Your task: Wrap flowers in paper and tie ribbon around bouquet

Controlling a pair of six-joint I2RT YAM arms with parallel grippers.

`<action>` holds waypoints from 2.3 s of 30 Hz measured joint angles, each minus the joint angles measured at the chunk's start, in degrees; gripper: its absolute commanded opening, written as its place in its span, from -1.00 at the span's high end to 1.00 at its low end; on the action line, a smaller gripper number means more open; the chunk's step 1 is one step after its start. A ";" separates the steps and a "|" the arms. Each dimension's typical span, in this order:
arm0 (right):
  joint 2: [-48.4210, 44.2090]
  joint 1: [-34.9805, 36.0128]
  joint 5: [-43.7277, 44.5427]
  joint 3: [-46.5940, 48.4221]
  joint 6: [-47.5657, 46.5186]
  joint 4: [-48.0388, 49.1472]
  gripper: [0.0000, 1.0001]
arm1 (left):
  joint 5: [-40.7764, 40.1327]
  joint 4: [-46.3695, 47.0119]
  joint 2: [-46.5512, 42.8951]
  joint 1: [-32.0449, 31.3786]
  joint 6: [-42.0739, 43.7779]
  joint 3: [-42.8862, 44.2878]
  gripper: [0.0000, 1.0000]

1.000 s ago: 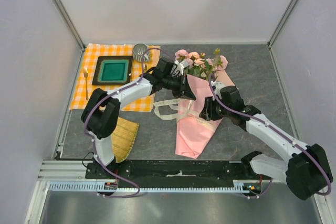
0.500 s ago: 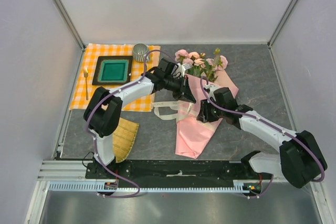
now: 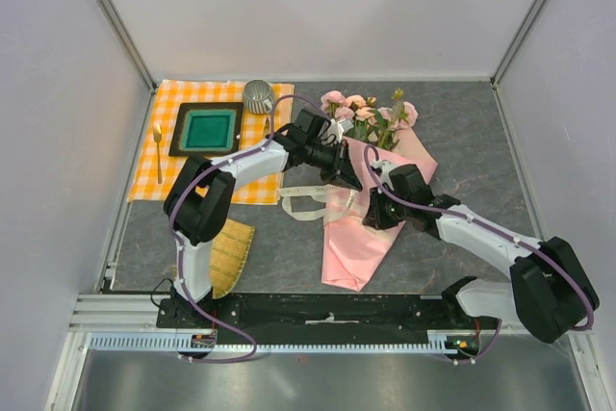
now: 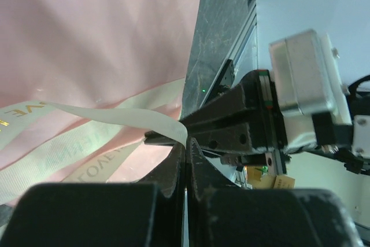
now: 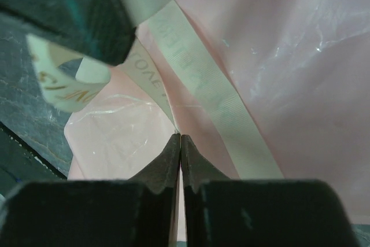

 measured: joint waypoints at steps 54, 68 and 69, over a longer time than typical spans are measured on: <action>-9.25 0.70 17.99 9.31 15.02 -19.74 -0.41 | 15.76 -18.67 17.99 -8.35 16.06 12.61 0.09; -14.56 0.70 23.12 15.45 22.82 -39.93 0.06 | 19.15 -16.92 17.99 -8.33 16.02 12.37 0.10; -15.43 0.70 23.21 15.45 23.39 -40.59 0.26 | 19.19 -16.87 17.99 -8.33 16.02 12.37 0.10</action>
